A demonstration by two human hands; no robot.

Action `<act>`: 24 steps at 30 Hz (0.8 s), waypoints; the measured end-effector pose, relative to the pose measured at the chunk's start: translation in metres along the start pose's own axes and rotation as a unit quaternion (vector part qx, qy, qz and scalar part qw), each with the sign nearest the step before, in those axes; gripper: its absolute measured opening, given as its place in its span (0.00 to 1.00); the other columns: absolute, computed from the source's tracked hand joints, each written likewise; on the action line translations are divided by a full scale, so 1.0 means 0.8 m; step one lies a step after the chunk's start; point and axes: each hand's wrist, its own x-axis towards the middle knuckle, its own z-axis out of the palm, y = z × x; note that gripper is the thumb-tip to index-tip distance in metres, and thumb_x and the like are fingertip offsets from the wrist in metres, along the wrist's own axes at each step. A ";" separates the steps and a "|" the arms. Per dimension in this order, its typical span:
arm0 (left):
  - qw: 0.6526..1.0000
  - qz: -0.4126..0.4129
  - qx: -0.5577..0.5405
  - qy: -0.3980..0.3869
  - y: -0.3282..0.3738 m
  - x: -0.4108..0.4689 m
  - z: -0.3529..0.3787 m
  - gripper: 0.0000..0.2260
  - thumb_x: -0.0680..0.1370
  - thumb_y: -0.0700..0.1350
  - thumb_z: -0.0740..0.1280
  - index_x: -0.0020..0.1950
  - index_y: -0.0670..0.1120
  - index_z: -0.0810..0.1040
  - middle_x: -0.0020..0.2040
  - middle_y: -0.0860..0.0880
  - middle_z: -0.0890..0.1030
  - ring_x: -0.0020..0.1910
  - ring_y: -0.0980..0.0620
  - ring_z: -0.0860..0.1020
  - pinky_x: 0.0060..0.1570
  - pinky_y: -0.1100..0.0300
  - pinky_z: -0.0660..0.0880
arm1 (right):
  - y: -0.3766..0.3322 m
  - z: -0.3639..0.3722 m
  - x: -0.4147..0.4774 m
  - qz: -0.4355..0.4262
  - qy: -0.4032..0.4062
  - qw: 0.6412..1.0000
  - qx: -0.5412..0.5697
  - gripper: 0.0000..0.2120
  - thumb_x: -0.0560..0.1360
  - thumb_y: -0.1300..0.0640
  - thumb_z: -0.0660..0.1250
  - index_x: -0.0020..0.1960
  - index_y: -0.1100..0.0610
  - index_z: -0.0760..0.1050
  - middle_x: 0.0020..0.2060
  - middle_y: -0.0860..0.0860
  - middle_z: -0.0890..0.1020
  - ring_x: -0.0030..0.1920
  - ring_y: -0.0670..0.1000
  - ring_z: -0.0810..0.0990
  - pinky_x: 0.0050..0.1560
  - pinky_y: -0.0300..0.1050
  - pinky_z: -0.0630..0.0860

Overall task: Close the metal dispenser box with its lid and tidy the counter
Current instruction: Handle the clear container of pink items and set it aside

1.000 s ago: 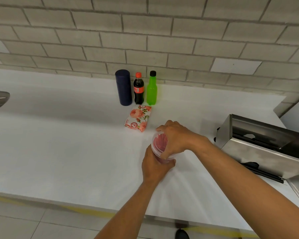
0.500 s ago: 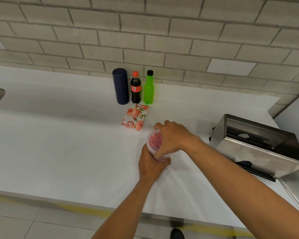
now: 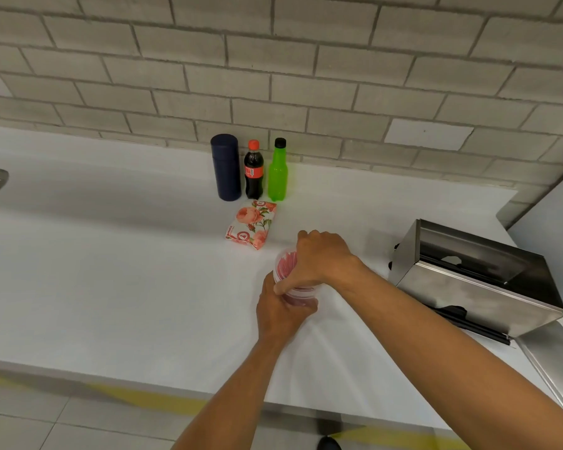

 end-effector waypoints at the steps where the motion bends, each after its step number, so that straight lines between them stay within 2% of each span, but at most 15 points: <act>1: 1.000 0.001 -0.001 -0.004 0.000 0.001 0.000 0.41 0.60 0.64 0.82 0.70 0.56 0.72 0.60 0.56 0.80 0.53 0.55 0.80 0.51 0.72 0.73 | 0.003 -0.003 0.000 -0.013 -0.028 0.999 -0.004 0.59 0.51 0.24 0.76 0.74 0.53 0.66 0.61 0.52 0.78 0.55 0.55 0.77 0.50 0.48 0.76; 3: 1.000 0.009 0.004 -0.011 -0.002 0.003 0.001 0.45 0.59 0.63 0.83 0.72 0.56 0.71 0.61 0.57 0.79 0.56 0.54 0.80 0.51 0.70 0.75 | 0.010 -0.010 0.001 -0.054 -0.082 0.995 0.006 0.65 0.50 0.32 0.82 0.81 0.46 0.57 0.70 0.52 0.71 0.68 0.57 0.72 0.59 0.52 0.77; 4: 1.000 0.012 0.008 -0.010 -0.003 0.004 0.001 0.46 0.59 0.63 0.84 0.73 0.55 0.71 0.62 0.56 0.79 0.57 0.54 0.79 0.53 0.67 0.77 | 0.015 -0.012 0.000 -0.071 -0.096 0.993 0.013 0.65 0.51 0.36 0.84 0.81 0.42 0.55 0.71 0.51 0.69 0.70 0.57 0.69 0.61 0.53 0.77; 7: 1.000 0.008 0.003 -0.004 -0.006 0.004 0.003 0.46 0.57 0.63 0.83 0.72 0.54 0.70 0.62 0.54 0.78 0.57 0.53 0.79 0.56 0.60 0.79 | 0.024 -0.010 0.004 -0.094 -0.091 0.991 0.025 0.60 0.55 0.42 0.85 0.80 0.38 0.58 0.69 0.51 0.69 0.69 0.56 0.69 0.55 0.49 0.77; 9: 1.000 0.000 -0.004 -0.007 -0.003 0.003 0.002 0.44 0.56 0.63 0.82 0.69 0.58 0.70 0.59 0.56 0.78 0.53 0.53 0.80 0.50 0.68 0.78 | 0.026 -0.006 0.006 -0.095 -0.069 0.992 0.036 0.56 0.55 0.41 0.84 0.78 0.38 0.61 0.65 0.50 0.71 0.66 0.55 0.72 0.48 0.46 0.74; 11: 1.000 -0.002 -0.014 -0.009 -0.001 0.001 0.000 0.42 0.56 0.63 0.82 0.65 0.62 0.68 0.54 0.62 0.77 0.47 0.58 0.80 0.38 0.79 0.72 | 0.025 -0.003 0.005 -0.085 -0.049 0.994 0.044 0.54 0.54 0.37 0.81 0.76 0.38 0.63 0.64 0.49 0.72 0.64 0.55 0.74 0.46 0.45 0.74; 13: 1.000 0.002 -0.021 -0.003 0.001 0.000 -0.002 0.41 0.55 0.64 0.82 0.63 0.63 0.67 0.51 0.67 0.74 0.45 0.63 0.78 0.33 0.82 0.69 | 0.023 0.000 0.004 -0.066 -0.027 0.997 0.041 0.54 0.52 0.32 0.79 0.75 0.39 0.64 0.64 0.49 0.73 0.61 0.55 0.76 0.46 0.45 0.74; 17: 1.000 0.008 -0.026 0.002 0.001 -0.003 -0.004 0.40 0.55 0.66 0.81 0.63 0.62 0.68 0.50 0.67 0.74 0.44 0.65 0.78 0.34 0.82 0.69 | 0.012 0.009 0.001 -0.025 0.010 0.999 0.020 0.56 0.53 0.25 0.74 0.74 0.49 0.66 0.62 0.52 0.77 0.58 0.57 0.79 0.46 0.47 0.74; 20: 1.000 0.016 -0.018 0.001 0.001 -0.004 -0.005 0.39 0.57 0.66 0.81 0.62 0.62 0.68 0.50 0.66 0.75 0.44 0.64 0.78 0.35 0.81 0.70 | 0.007 0.007 0.000 -0.010 0.002 1.000 -0.004 0.56 0.54 0.22 0.73 0.73 0.53 0.66 0.62 0.53 0.79 0.59 0.57 0.78 0.48 0.48 0.73; 22: 1.000 0.018 -0.014 -0.002 0.000 -0.004 -0.006 0.39 0.57 0.65 0.81 0.64 0.61 0.70 0.51 0.64 0.77 0.44 0.63 0.79 0.35 0.80 0.70 | 0.008 -0.001 -0.001 -0.021 -0.033 0.999 -0.014 0.61 0.53 0.24 0.76 0.77 0.51 0.62 0.67 0.54 0.75 0.66 0.58 0.74 0.55 0.51 0.76; 24: 1.000 0.017 -0.008 -0.001 -0.002 -0.004 -0.005 0.41 0.58 0.65 0.82 0.67 0.58 0.71 0.55 0.60 0.78 0.47 0.57 0.80 0.39 0.77 0.71 | 0.011 -0.007 -0.002 -0.051 -0.067 0.996 -0.010 0.64 0.53 0.32 0.82 0.82 0.47 0.56 0.71 0.55 0.69 0.71 0.58 0.69 0.60 0.53 0.76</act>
